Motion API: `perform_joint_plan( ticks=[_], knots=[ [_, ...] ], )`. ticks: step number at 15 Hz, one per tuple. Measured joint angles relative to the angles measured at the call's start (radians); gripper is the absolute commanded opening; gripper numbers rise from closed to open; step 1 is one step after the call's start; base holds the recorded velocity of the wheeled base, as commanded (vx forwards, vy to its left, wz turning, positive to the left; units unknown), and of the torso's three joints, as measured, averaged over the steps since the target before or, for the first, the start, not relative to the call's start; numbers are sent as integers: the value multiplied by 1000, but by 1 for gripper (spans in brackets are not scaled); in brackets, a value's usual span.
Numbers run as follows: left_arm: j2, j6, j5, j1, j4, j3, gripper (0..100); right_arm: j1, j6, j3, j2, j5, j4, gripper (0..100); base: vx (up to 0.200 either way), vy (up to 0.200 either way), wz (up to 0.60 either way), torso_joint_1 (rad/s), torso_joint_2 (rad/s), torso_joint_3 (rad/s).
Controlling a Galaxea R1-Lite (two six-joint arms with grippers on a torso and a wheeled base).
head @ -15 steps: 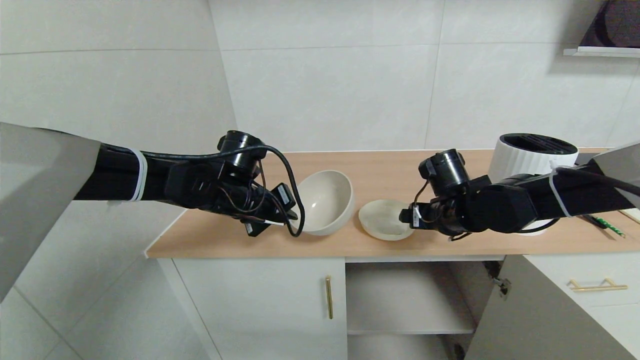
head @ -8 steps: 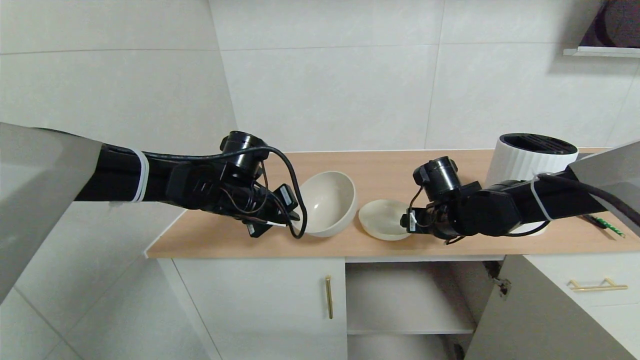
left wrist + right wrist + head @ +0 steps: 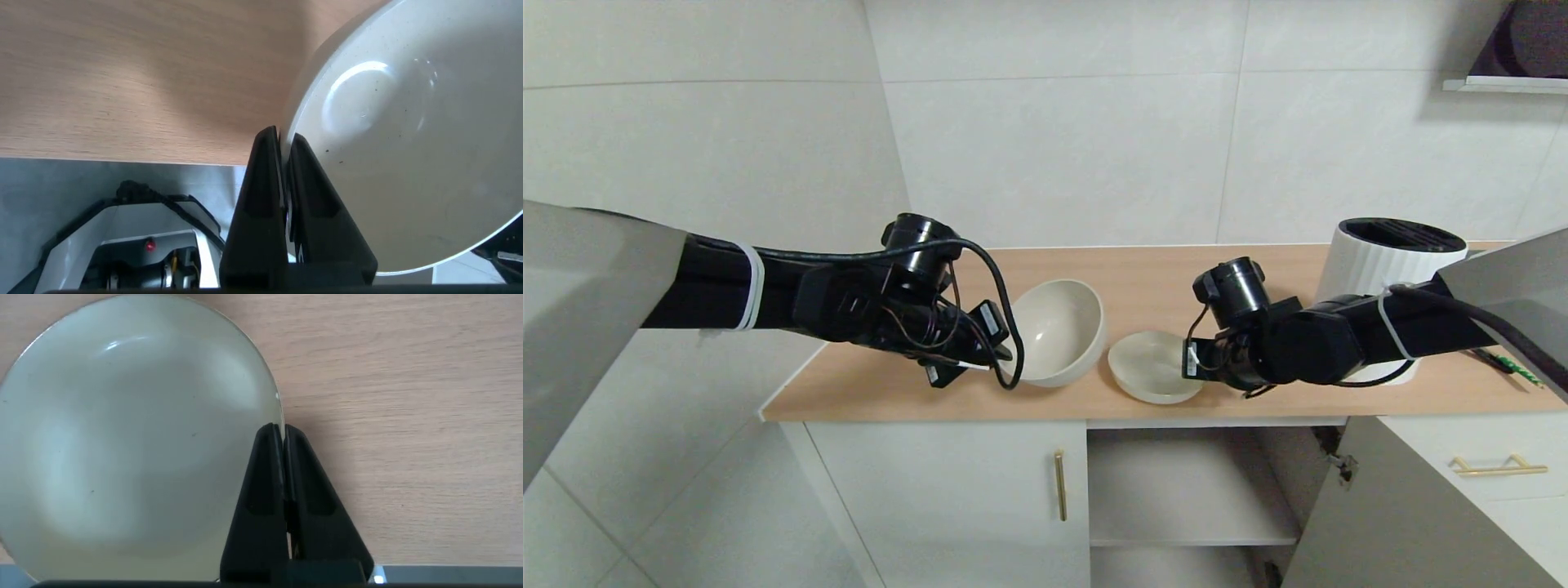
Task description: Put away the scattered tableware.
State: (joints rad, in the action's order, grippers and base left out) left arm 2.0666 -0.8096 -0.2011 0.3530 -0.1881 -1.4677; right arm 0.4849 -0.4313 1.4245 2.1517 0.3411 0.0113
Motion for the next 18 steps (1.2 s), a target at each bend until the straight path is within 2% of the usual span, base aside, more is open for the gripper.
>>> perform_joint_plan(
  ticks=[3,6,9,11,12,13,14,16,18],
  knots=[
    [-20,8,0,0,0,30,0,-1,-7,-16,-27,-1,6,0,0,0,0,0,0,0],
    [-97,62,0,-6,5,132,0,0,-6,-100,-129,-69,8,0,0,0,0,0,0,0],
    [-217,130,4,-19,10,237,0,-1,21,-233,-299,-189,23,0,0,0,0,0,0,0],
    [-307,222,16,-25,37,326,0,-10,47,-291,-410,-227,77,0,0,0,0,0,0,0],
    [-339,253,41,-29,60,360,0,-12,50,-305,-448,-234,112,0,0,0,0,0,0,0],
    [-372,275,90,-35,97,398,0,-15,51,-319,-489,-243,167,0,0,0,0,0,0,0],
    [-396,292,102,-38,120,432,0,-18,51,-336,-524,-268,197,0,0,0,0,0,0,0],
    [-432,346,101,-39,154,501,0,-33,71,-388,-572,-320,213,0,0,0,0,0,0,0],
    [-452,353,100,-40,158,525,0,-43,83,-413,-594,-323,212,0,0,0,0,0,0,0]
  ],
)
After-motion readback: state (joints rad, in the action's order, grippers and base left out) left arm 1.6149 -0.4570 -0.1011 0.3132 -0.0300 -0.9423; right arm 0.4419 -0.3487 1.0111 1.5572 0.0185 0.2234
